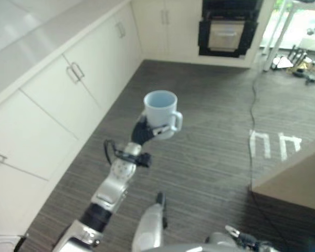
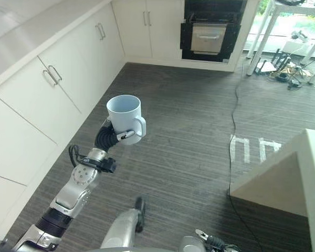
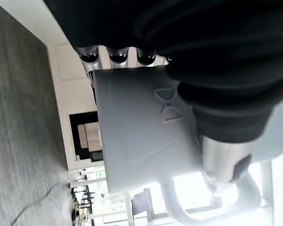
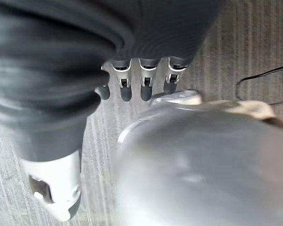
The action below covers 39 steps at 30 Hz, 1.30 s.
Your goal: Place the dishes in the dishwasher.
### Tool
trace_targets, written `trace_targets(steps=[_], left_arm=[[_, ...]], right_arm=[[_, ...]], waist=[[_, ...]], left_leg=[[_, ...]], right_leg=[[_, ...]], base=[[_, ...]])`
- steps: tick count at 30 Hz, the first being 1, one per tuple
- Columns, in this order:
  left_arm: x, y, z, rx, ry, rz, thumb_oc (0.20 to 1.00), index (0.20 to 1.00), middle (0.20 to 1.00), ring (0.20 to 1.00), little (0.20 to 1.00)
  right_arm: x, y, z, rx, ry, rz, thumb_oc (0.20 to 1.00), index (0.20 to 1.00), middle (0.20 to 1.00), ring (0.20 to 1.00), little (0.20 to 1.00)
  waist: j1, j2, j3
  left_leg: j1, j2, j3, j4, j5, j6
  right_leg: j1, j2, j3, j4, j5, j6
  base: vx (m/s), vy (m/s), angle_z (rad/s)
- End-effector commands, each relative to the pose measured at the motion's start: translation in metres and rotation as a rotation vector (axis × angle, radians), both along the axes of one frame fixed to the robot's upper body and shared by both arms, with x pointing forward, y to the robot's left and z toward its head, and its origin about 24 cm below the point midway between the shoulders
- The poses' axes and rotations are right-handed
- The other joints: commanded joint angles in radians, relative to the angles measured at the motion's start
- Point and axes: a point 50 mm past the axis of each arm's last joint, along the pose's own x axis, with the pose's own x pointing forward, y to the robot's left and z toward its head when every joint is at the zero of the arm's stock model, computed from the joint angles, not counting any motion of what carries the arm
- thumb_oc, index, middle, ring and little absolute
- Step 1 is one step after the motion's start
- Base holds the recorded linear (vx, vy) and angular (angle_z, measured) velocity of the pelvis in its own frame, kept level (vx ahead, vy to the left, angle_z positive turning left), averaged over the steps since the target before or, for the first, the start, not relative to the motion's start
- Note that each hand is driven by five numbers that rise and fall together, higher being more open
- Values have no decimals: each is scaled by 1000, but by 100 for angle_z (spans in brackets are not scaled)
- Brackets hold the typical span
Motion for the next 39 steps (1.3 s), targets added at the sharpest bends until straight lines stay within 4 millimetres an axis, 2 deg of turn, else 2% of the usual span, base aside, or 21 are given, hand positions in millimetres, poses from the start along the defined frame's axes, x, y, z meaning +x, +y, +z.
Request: trace_targets(steps=[1,2,3,5,7,8,9,10,13,18,19,20,22,24,25,28,29,30,31,32,39], left_arm=[[2,5,44,-47,-218,-11,200,200,200,200,200],[3,2,46,-30,-223,-21,200,200,200,200,200],[5,2,47,-15,-234,-19,200,200,200,200,200],[10,6,49,6,-235,-1,200,200,200,200,200],[11,7,50,25,-245,-5,200,200,200,200,200],[12,6,51,40,-242,-9,200,200,200,200,200],[14,5,53,48,-242,-5,200,200,200,200,200],[13,4,54,49,-245,-5,200,200,200,200,200],[10,5,54,61,-255,-9,200,200,200,200,200],[4,9,51,53,-246,44,200,200,200,200,200],[3,9,52,48,-245,55,200,200,200,200,200],[3,9,53,45,-252,64,200,200,200,200,200],[1,13,55,36,-258,80,200,200,200,200,200],[1,14,55,36,-255,75,200,200,200,200,200],[2,19,54,45,-253,85,200,200,200,200,200],[0,25,53,52,-258,97,200,200,200,200,200],[-1,27,52,49,-256,98,200,200,200,200,200],[-1,27,52,49,-256,98,200,200,200,200,200],[-4,29,49,45,-256,93,200,200,200,200,200],[-5,30,49,43,-258,87,200,200,200,200,200],[0,27,45,58,-248,70,200,200,200,200,200]], right_arm=[[-9,2,-3,-44,20,-14,1000,1000,1000,1000,1000],[-9,4,-4,-47,13,-30,1000,1000,1000,1000,1000],[-8,6,-4,-68,4,-18,1000,1000,1000,1000,1000],[-9,10,-5,-69,-1,-2,1000,1000,1000,1000,1000],[-7,9,-4,-71,-12,16,1000,1000,1000,1000,1000],[-5,9,-4,-71,-19,11,1000,1000,1000,1000,1000],[-4,8,-4,-60,-27,-1,1000,1000,1000,1000,1000],[-3,8,-3,-57,-29,-7,1000,1000,1000,1000,1000],[-7,10,-5,-48,-12,-29,1000,1000,1000,1000,1000],[-5,6,-3,-55,1,1,1000,1000,1000,1000,1000],[-1,5,-2,-65,-2,26,1000,1000,1000,1000,1000],[2,3,-1,-73,-12,35,1000,1000,1000,1000,1000],[8,-4,2,-97,-29,50,1000,1000,1000,1000,1000],[9,-10,4,-111,-41,32,1000,1000,1000,1000,1000],[11,-12,5,-113,-44,42,1000,1000,1000,1000,1000],[14,-11,5,-115,-42,51,1000,1000,1000,1000,1000],[15,-10,5,-117,-33,57,1000,1000,1000,1000,1000],[15,-10,5,-117,-33,57,1000,1000,1000,1000,1000],[14,-11,5,-119,-21,57,1000,1000,1000,1000,1000],[13,-11,5,-120,-22,52,1000,1000,1000,1000,1000],[8,0,1,-112,-18,72,1000,1000,1000,1000,1000]], waist=[[5,-26,-85],[-2,-29,-93],[-23,-17,-95],[-39,-3,-94],[-59,-7,-82],[-76,-12,-73],[-107,-45,-64],[-117,-63,-68],[-136,-77,-83],[-139,-62,-110],[-131,-64,-116],[-123,-69,-114],[-103,-80,-104],[-92,-77,-92],[-73,-63,-73],[-47,-54,-66],[-23,-40,-63],[-23,-40,-63],[7,0,-65],[12,2,-67],[-11,-4,-114]], left_leg=[[115,-72,-34,-35,48,5],[144,-91,-33,-35,31,31],[187,-113,-41,-35,8,66],[251,-126,-8,-35,-33,103],[298,-134,3,-35,-56,102],[333,-131,6,-35,-82,96],[381,-159,13,-35,-137,96],[396,-176,11,-35,-166,100],[437,-172,2,-35,-216,102],[541,-94,12,-35,-206,57],[577,-69,13,-35,-73,30],[570,-49,16,33,10,14],[437,-32,20,327,92,0],[319,-28,-1,420,108,17],[258,-88,-32,363,89,38],[234,-131,-36,88,147,25],[203,-153,-81,-35,187,8],[203,-153,-81,-35,187,8],[79,-160,-153,-35,189,-18],[65,-163,-153,-35,196,-22],[169,-187,-123,-35,34,58]], right_leg=[[-13,55,9,2,77,-5],[11,41,-14,2,107,2],[2,19,-42,81,234,34],[-119,-12,-96,314,320,41],[-189,61,-118,247,300,35],[-220,68,-135,111,308,31],[-321,18,-88,2,334,54],[-378,-12,-34,2,362,76],[-430,-41,56,2,409,107],[-339,22,28,2,323,36],[-309,47,37,2,295,2],[-284,63,48,2,276,-21],[-234,82,59,2,249,-65],[-198,101,68,2,231,-89],[-159,133,113,2,215,-92],[-131,166,161,2,184,-79],[-116,189,179,2,173,-75],[-116,189,179,2,173,-75],[-83,228,206,2,149,-71],[-73,227,208,2,142,-69],[-38,160,144,2,110,-37]], base=[[513,459,-74],[605,581,-46],[499,528,16],[470,428,26],[423,79,-14],[540,-230,58],[596,-321,132],[557,-371,109],[396,-303,33],[478,-380,-23],[541,-463,-43],[453,-434,-50],[339,-368,-106],[317,-192,-81],[354,-24,-54],[328,101,-81],[257,120,-125],[408,236,-91],[329,216,-95],[408,281,-100],[257,182,-57]])
